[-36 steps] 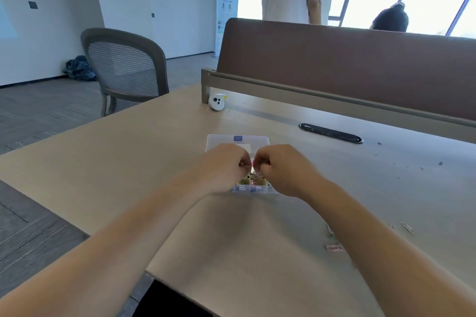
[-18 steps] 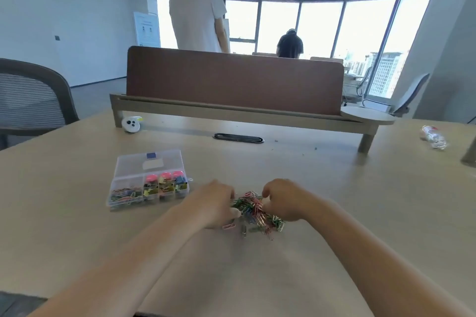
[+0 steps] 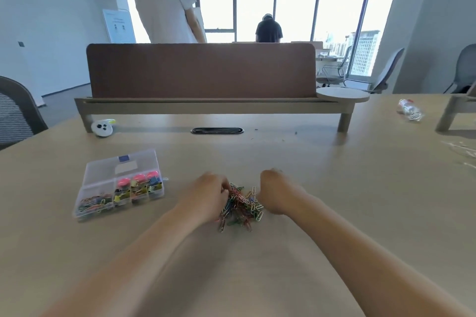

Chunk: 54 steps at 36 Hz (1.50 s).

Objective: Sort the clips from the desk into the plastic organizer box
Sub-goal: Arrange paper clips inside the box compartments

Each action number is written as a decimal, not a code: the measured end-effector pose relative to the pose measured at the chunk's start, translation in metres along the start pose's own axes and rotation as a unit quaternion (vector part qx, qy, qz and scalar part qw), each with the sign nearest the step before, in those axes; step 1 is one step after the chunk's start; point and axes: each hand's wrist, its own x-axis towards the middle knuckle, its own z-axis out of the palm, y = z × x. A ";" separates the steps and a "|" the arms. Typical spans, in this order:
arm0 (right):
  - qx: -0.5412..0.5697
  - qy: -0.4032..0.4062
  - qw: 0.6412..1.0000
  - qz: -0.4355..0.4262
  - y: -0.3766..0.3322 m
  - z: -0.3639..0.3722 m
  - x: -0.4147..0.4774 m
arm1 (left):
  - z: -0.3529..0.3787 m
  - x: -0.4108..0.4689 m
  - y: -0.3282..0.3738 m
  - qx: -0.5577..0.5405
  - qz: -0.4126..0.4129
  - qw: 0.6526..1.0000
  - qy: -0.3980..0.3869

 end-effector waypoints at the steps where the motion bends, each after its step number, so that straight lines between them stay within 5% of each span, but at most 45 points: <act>1: 0.001 0.010 1.000 0.008 0.004 -0.001 0.002 | 0.002 0.004 -0.003 -0.002 0.000 1.000 0.009; 8: -0.019 -0.008 1.000 -0.002 0.011 0.005 0.012 | 0.021 0.023 -0.008 -0.063 0.010 0.990 -0.126; 25: -0.028 -0.022 0.994 -0.099 0.004 0.001 -0.001 | -0.014 -0.012 -0.010 -0.055 0.069 0.992 -0.085; 36: -0.123 -0.074 0.984 -0.107 0.007 0.002 -0.008 | -0.020 -0.020 -0.018 0.074 -0.034 0.978 -0.191; 54: -0.013 -0.004 0.987 -0.163 -0.004 0.019 0.033 | 0.007 0.012 -0.013 -0.032 0.003 0.996 -0.084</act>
